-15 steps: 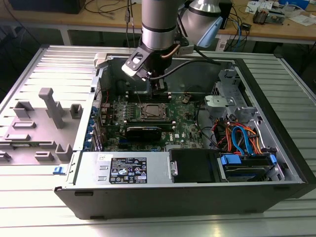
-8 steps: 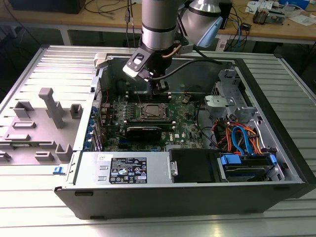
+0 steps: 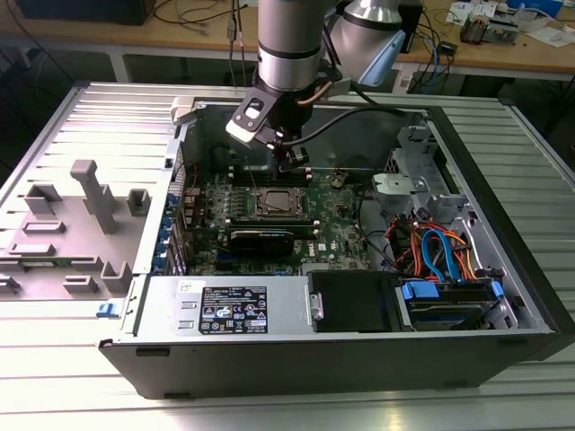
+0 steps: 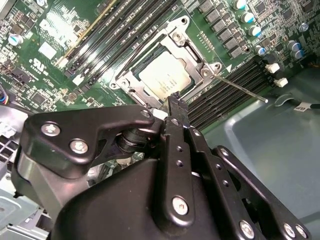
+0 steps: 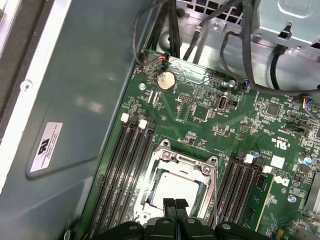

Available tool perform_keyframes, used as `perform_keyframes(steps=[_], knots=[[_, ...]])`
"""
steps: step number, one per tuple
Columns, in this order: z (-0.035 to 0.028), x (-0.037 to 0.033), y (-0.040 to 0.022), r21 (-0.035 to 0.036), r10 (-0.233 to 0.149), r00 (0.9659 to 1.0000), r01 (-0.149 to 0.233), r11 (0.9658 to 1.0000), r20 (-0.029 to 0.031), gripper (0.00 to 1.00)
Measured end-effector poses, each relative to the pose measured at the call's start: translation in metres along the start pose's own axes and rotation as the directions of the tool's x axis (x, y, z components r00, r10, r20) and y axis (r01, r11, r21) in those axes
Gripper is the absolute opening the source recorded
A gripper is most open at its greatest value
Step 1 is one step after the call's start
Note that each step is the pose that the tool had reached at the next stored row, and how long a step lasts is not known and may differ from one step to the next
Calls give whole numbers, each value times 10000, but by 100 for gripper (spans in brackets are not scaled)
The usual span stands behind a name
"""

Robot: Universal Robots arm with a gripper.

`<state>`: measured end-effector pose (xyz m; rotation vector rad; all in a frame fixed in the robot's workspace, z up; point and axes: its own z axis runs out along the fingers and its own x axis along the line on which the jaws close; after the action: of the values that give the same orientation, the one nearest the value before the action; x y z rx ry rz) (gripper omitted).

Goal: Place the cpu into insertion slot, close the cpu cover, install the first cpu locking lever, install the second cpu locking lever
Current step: 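Install the first cpu locking lever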

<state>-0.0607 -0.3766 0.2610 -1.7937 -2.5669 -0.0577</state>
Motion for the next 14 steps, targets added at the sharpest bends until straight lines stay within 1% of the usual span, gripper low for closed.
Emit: perform_keyframes(steps=[5, 9, 14], knots=[[0, 0, 0, 8, -252, 9997, 252, 9997, -7, 11], [0, 0, 0, 14, -479, 9989, 479, 9989, -12, 11], [0, -1, 0, 20, -677, 9977, 677, 9977, -18, 11]])
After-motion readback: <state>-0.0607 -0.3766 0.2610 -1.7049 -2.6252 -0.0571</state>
